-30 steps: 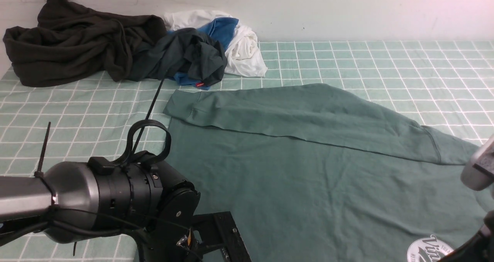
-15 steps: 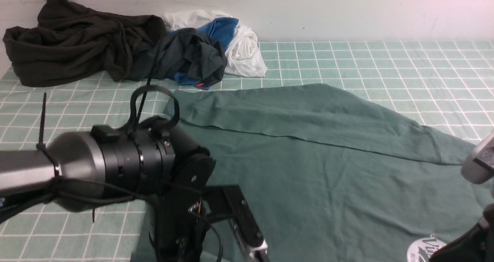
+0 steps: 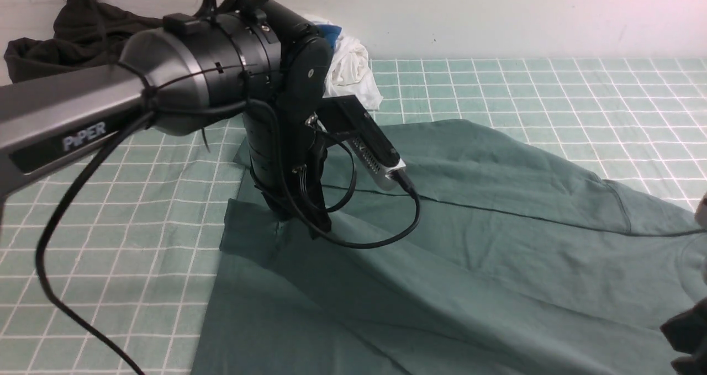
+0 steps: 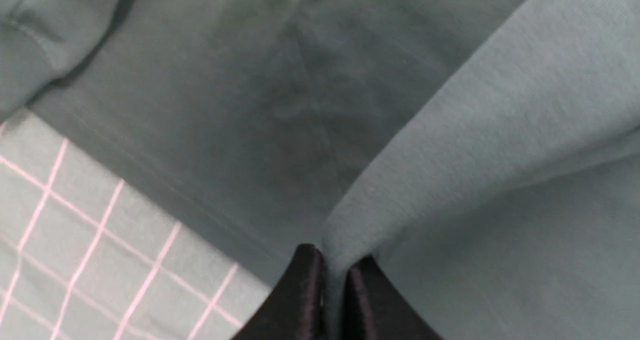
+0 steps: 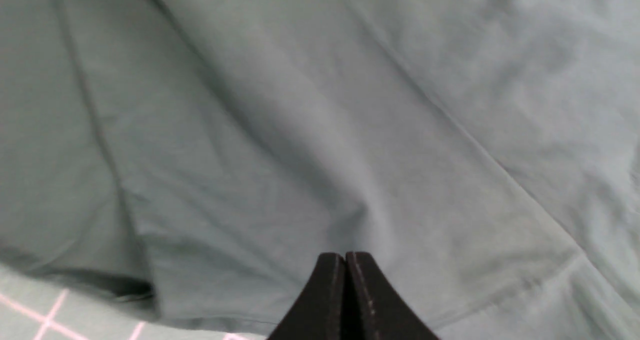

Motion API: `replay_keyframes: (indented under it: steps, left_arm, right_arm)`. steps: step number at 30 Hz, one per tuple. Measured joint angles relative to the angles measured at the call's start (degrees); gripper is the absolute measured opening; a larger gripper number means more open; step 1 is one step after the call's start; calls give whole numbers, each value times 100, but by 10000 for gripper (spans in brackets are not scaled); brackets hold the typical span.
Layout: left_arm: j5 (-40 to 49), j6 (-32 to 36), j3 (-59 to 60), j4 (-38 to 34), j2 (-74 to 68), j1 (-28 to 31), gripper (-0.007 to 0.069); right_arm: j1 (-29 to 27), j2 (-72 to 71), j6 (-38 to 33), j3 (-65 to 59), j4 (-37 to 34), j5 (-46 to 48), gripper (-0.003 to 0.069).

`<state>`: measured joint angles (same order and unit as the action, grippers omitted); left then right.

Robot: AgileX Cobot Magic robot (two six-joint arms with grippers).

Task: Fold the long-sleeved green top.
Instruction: Use the left arm to drag and place the cuff at the centered position on the left edge of the fabric, then use the left arm to clamp the cuff farthest from it

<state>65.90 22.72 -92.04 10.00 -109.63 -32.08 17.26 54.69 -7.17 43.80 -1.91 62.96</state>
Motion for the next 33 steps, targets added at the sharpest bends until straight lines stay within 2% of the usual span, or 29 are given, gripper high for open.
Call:
replay_keyframes:
  steps: [4,6,10,15,19,26,33]
  left_arm:
    - [-18,3,-490,6,-561,28,37]
    - [-42,-28,-593,11,-681,28,51]
    - [-155,-300,-849,30,-866,49,127]
    - [-208,-1239,-1169,51,-908,449,335]
    - [-353,-1642,-1252,5,-963,1028,431]
    - [-1292,-2005,-1382,-519,-1496,2009,451]
    - [-2173,-2084,-1691,-1213,-2230,2431,451]
  right_arm:
    - [0,0,717,0,652,-15,-14]
    - [0,0,780,0,707,-15,-14]
    - [0,0,844,0,734,-15,-14]
    - [0,0,860,0,734,-210,-14]
    - [0,0,874,0,734,-539,-14]
    - [0,4,874,0,734,-1388,-14]
    - [0,11,874,0,734,-2030,-14]
